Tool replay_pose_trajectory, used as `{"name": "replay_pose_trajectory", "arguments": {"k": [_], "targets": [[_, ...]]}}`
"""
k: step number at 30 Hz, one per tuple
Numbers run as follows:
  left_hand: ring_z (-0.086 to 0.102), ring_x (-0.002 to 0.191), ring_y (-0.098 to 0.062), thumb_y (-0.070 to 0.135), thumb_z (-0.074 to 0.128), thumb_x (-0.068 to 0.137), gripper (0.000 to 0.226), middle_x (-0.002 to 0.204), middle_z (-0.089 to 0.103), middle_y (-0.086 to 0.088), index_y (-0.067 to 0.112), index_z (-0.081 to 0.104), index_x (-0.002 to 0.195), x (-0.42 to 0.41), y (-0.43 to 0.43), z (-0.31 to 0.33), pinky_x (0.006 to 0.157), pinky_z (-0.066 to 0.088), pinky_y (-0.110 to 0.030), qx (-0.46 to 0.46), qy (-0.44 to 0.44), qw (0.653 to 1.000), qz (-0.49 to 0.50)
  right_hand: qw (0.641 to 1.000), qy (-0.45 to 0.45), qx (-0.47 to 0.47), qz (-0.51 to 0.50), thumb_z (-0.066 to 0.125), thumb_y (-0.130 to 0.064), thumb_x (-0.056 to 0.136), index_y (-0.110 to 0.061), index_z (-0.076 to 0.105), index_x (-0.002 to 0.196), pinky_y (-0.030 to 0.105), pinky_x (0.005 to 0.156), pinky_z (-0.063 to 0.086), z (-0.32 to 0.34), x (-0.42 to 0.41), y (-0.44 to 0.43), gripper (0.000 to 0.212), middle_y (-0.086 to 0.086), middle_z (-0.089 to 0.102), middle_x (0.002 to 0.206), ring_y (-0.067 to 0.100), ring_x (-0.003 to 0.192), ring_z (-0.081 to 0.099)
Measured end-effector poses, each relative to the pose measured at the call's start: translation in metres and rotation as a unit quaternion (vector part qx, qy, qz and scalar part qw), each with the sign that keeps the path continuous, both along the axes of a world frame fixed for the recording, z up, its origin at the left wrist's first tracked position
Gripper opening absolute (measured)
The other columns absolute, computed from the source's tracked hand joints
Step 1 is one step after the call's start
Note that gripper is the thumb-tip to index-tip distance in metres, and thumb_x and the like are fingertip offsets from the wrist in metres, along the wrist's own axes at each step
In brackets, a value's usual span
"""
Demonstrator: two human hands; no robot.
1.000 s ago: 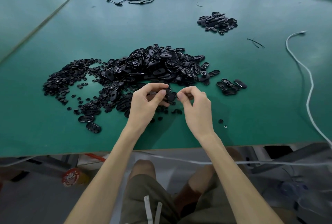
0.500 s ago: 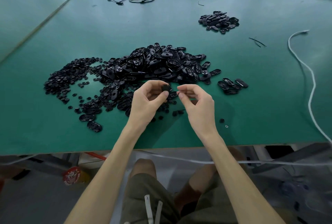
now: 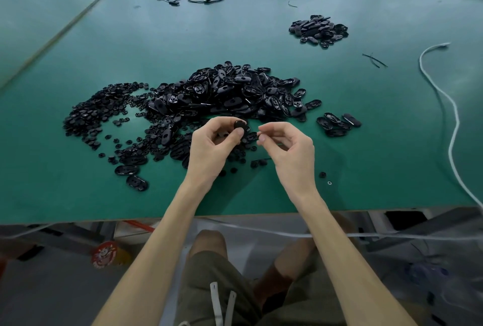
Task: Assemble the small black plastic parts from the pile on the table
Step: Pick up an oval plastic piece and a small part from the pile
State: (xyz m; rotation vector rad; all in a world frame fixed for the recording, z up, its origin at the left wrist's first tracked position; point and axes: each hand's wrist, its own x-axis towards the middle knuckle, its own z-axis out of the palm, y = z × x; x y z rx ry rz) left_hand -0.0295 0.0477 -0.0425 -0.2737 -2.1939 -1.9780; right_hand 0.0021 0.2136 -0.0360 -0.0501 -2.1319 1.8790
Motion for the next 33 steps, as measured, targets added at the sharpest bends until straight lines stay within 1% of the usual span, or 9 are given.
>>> {"name": "replay_pose_trajectory", "arguments": {"k": [5, 8, 12, 15, 18, 22, 26, 30, 33], "targets": [[0.078, 0.086, -0.026, 0.012, 0.071, 0.099, 0.012, 0.09, 0.072, 0.0, 0.019, 0.07, 0.109, 0.0011, 0.0014, 0.0015, 0.068, 0.061, -0.031, 0.044, -0.01, 0.999, -0.004, 1.0, 0.004, -0.009, 0.004, 0.076, -0.004, 0.091, -0.019, 0.077, 0.094, 0.039, 0.093, 0.059, -0.0012, -0.0016, 0.0006, 0.015, -0.008, 0.078, 0.091, 0.012, 0.091, 0.074], [0.073, 0.073, -0.016, 0.016, 0.071, 0.099, 0.009, 0.083, 0.074, 0.003, 0.021, 0.071, 0.106, 0.0014, 0.0009, 0.0011, 0.062, 0.056, -0.024, 0.017, -0.006, 1.0, -0.008, 1.0, -0.004, -0.025, 0.013, 0.075, -0.002, 0.091, -0.018, 0.078, 0.093, 0.039, 0.092, 0.06, -0.0018, -0.0017, 0.0014, 0.016, -0.004, 0.078, 0.091, 0.016, 0.091, 0.075], [0.07, 0.077, -0.007, 0.011, 0.073, 0.096, 0.02, 0.092, 0.077, 0.008, 0.023, 0.075, 0.112, 0.0007, -0.0002, 0.0005, 0.068, 0.051, -0.015, -0.017, -0.011, 1.0, -0.018, 0.999, -0.007, -0.034, 0.012, 0.075, -0.002, 0.091, -0.019, 0.078, 0.093, 0.039, 0.092, 0.06, -0.002, -0.0015, 0.0017, 0.017, -0.002, 0.079, 0.091, 0.018, 0.091, 0.076], [0.065, 0.082, -0.009, 0.005, 0.072, 0.095, 0.029, 0.105, 0.077, 0.0, 0.021, 0.076, 0.12, 0.0003, 0.0006, 0.0003, 0.078, 0.054, -0.022, -0.057, -0.001, 0.998, -0.026, 0.999, -0.003, -0.033, 0.007, 0.076, -0.003, 0.091, -0.023, 0.077, 0.092, 0.039, 0.092, 0.06, -0.0018, -0.002, 0.0017, 0.021, 0.003, 0.077, 0.096, 0.018, 0.092, 0.076], [0.064, 0.085, -0.01, 0.002, 0.072, 0.094, 0.032, 0.103, 0.076, 0.001, 0.026, 0.075, 0.116, 0.0008, 0.0019, 0.0011, 0.083, 0.056, -0.028, -0.066, 0.005, 0.998, -0.02, 0.999, 0.005, -0.034, 0.004, 0.077, -0.003, 0.09, -0.021, 0.076, 0.096, 0.034, 0.089, 0.06, -0.0021, -0.0025, 0.0019, 0.018, -0.004, 0.077, 0.093, 0.015, 0.09, 0.075], [0.066, 0.08, -0.004, 0.005, 0.076, 0.092, 0.025, 0.091, 0.077, 0.011, 0.021, 0.077, 0.111, 0.0009, 0.0021, 0.0004, 0.074, 0.054, -0.022, -0.068, -0.009, 0.997, -0.035, 0.999, 0.021, -0.024, 0.001, 0.079, -0.003, 0.089, -0.02, 0.075, 0.101, 0.028, 0.087, 0.059, -0.002, -0.0028, 0.0019, 0.021, -0.007, 0.076, 0.09, 0.013, 0.089, 0.074], [0.067, 0.078, -0.004, 0.008, 0.079, 0.09, 0.023, 0.089, 0.077, 0.012, 0.017, 0.079, 0.112, 0.0018, 0.0043, 0.0005, 0.066, 0.05, -0.016, -0.078, -0.018, 0.995, -0.058, 1.0, 0.023, -0.002, -0.005, 0.079, -0.005, 0.088, -0.022, 0.074, 0.097, 0.03, 0.086, 0.06, -0.0024, -0.0031, 0.001, 0.02, -0.011, 0.076, 0.09, 0.011, 0.088, 0.073], [0.071, 0.079, -0.009, 0.013, 0.08, 0.09, 0.023, 0.088, 0.08, 0.009, 0.029, 0.078, 0.106, 0.0029, 0.003, 0.0029, 0.061, 0.051, -0.018, -0.058, -0.025, 0.996, -0.067, 1.0, 0.016, 0.009, -0.016, 0.079, -0.008, 0.089, -0.025, 0.072, 0.094, 0.034, 0.086, 0.06, -0.0025, -0.0029, 0.0004, 0.019, -0.014, 0.075, 0.089, 0.009, 0.087, 0.073], [0.072, 0.079, -0.009, 0.016, 0.08, 0.09, 0.02, 0.087, 0.08, 0.009, 0.031, 0.078, 0.104, 0.0032, 0.0028, 0.0037, 0.06, 0.052, -0.019, -0.048, -0.029, 0.996, -0.065, 1.0, 0.018, 0.01, -0.02, 0.079, -0.008, 0.089, -0.025, 0.072, 0.093, 0.034, 0.087, 0.06, -0.0024, -0.003, 0.0003, 0.019, -0.015, 0.075, 0.09, 0.008, 0.086, 0.072]]}}
